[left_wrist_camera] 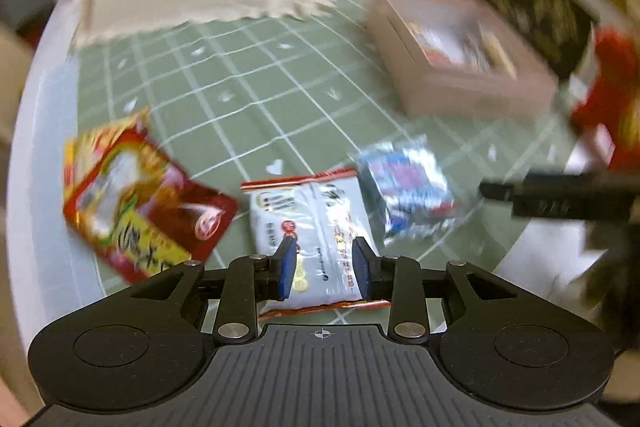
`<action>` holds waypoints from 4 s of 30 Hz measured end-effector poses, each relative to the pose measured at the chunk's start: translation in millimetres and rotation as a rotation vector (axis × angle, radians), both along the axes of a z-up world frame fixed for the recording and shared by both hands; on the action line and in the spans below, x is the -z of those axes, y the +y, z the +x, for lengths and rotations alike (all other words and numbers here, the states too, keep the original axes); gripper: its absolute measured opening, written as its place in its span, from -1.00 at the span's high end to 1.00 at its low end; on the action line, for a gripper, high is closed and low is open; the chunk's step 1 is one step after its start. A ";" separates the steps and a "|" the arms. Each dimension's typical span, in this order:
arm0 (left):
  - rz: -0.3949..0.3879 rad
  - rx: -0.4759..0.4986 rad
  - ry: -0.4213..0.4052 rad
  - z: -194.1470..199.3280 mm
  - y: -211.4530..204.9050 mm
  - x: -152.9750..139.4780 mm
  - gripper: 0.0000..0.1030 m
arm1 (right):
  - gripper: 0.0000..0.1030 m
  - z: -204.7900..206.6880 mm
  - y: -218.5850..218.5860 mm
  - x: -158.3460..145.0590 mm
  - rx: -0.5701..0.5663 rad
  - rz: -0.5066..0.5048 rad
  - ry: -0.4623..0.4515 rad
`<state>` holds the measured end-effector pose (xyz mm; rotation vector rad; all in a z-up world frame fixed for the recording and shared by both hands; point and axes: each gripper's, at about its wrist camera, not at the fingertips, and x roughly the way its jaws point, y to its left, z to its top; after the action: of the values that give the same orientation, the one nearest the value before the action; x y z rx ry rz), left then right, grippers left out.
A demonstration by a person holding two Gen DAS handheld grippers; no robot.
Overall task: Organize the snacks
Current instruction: 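Grasp the white Wangwang packet with the left gripper, then lift the white packet with the left gripper while the right moves toward the blue Peppa packet, then grasp the blue Peppa packet with the right gripper while the left carries the white packet to the box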
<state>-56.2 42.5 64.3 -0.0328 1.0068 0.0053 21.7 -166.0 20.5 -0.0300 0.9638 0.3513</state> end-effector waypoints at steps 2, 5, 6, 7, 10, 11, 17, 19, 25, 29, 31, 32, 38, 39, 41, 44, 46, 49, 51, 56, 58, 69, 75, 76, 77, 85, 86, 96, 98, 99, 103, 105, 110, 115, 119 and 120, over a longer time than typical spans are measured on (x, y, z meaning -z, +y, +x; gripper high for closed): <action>0.046 0.041 0.041 7.0 -12.2 8.5 0.31 | -0.49 -4.1 1.3 1.0 -0.002 -0.031 -0.016; 0.067 0.081 0.053 11.0 -24.3 13.1 0.14 | -0.54 -10.5 7.0 3.6 -0.014 -0.083 -0.036; 0.065 0.094 0.059 12.3 -26.7 13.9 0.00 | -0.56 -12.1 7.2 4.4 -0.016 -0.091 -0.042; 0.057 0.101 0.062 13.4 -27.5 14.3 -0.13 | -0.59 -13.6 6.8 5.2 -0.015 -0.091 -0.045; 0.004 0.112 0.061 15.2 -24.9 14.7 -0.39 | -0.64 -14.8 5.3 4.5 -0.012 -0.092 -0.055; -0.026 0.110 0.056 14.0 -21.8 15.1 -0.39 | -0.67 -15.2 5.9 4.8 -0.011 -0.093 -0.057; -0.177 -0.105 -0.022 4.2 27.3 3.0 -0.27 | -0.94 -16.7 7.0 9.4 -0.001 -0.094 -0.078; -0.220 -0.190 -0.011 3.2 47.3 7.7 -0.24 | -1.00 -17.1 10.3 11.8 -0.027 -0.102 -0.061; -0.399 -0.247 0.017 4.4 68.2 25.1 -0.27 | -0.70 -18.1 23.5 0.6 -0.143 -0.087 -0.001; -0.439 -0.242 0.021 8.2 68.2 34.3 -0.27 | -0.70 -40.8 45.7 -17.2 -0.229 -0.037 -0.090; -0.453 -0.239 0.016 10.3 70.6 36.4 -0.27 | -0.70 -46.8 58.4 -20.2 -0.254 -0.025 -0.111; -0.457 -0.234 0.014 10.9 71.2 37.2 -0.27 | -0.70 -47.2 65.3 -19.4 -0.263 -0.021 -0.109; -0.494 -0.217 0.013 12.2 74.8 36.2 -0.25 | -0.70 -38.0 91.0 -2.2 -0.249 -0.081 -0.075; -0.502 -0.213 0.007 9.6 74.5 33.0 -0.24 | -0.70 -37.1 90.1 -1.0 -0.245 -0.085 -0.071; -0.509 -0.189 -0.031 3.4 71.8 23.9 -0.24 | -0.70 -36.1 85.2 -1.1 -0.242 -0.085 -0.075; -0.568 -0.125 -0.084 -2.3 65.6 11.6 -0.23 | -0.70 -35.2 76.0 -1.7 -0.220 -0.089 -0.080; -0.601 -0.077 -0.110 -1.2 59.8 6.6 -0.23 | -0.70 -34.9 71.5 1.4 -0.207 -0.093 -0.072; -0.535 -0.061 -0.078 11.1 48.4 11.5 -0.25 | -0.70 -34.1 64.9 4.0 -0.196 -0.095 -0.071; -0.508 -0.066 -0.048 19.8 44.1 20.4 -0.26 | -0.70 -33.9 62.1 4.4 -0.197 -0.098 -0.072; -0.546 -0.067 -0.030 22.1 43.0 21.3 -0.22 | -0.69 -33.7 52.6 3.3 -0.181 -0.094 -0.067; -0.512 -0.071 -0.022 21.4 42.3 20.5 -0.21 | -0.69 -35.3 47.1 -1.3 -0.172 -0.065 -0.065; -0.514 -0.163 -0.034 11.5 67.4 30.8 -0.21 | -0.69 -40.0 57.0 -16.4 -0.199 -0.014 -0.120; -0.563 -0.138 -0.030 9.8 70.5 38.2 -0.20 | -0.69 -40.1 58.6 -11.4 -0.204 -0.047 -0.128; -0.570 -0.126 -0.032 10.3 68.6 39.2 -0.20 | -0.69 -39.7 57.5 -11.5 -0.199 -0.054 -0.129; -0.576 -0.114 -0.031 11.5 66.2 40.5 -0.21 | -0.69 -39.5 56.3 -11.5 -0.194 -0.057 -0.131; -0.598 -0.064 -0.023 24.1 50.1 46.2 -0.18 | -0.69 -36.0 40.2 -6.2 -0.142 -0.074 -0.099; -0.601 -0.050 -0.021 24.6 47.7 44.5 -0.17 | -0.69 -36.3 39.2 -5.9 -0.140 -0.070 -0.096; -0.598 -0.037 -0.008 20.9 44.3 41.9 -0.14 | -0.69 -48.8 24.7 -20.0 -0.157 -0.023 -0.105; -0.599 -0.038 -0.006 19.9 43.7 42.5 -0.14 | -0.69 -54.2 26.3 -19.4 -0.180 -0.033 -0.098; -0.599 -0.036 -0.004 19.4 43.8 42.9 -0.14 | -0.69 -56.6 27.7 -17.6 -0.186 -0.045 -0.098; -0.603 -0.008 0.012 18.1 39.8 45.9 -0.14 | -0.69 -57.3 28.6 -6.8 -0.178 -0.071 -0.072; -0.614 0.001 0.018 16.9 36.7 47.3 -0.14 | -0.69 -56.4 26.8 -4.9 -0.168 -0.066 -0.064; -0.641 0.048 -0.004 10.9 28.6 34.5 -0.08 | -0.69 -51.7 22.2 -2.7 -0.153 -0.070 -0.062; -0.592 0.065 -0.013 12.3 15.4 29.7 0.35 | -0.69 -51.5 21.5 2.9 -0.164 -0.075 -0.061; -0.613 0.023 0.042 21.9 12.2 39.3 0.52 | -0.69 -53.6 24.4 3.5 -0.184 -0.086 -0.069; -0.638 0.013 0.065 23.4 11.6 42.3 0.59 | -0.69 -52.6 23.9 3.4 -0.187 -0.084 -0.067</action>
<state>-32.9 54.1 22.0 -0.6122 1.0403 -0.3286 -31.0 -142.1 17.1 -0.2079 0.9112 0.4786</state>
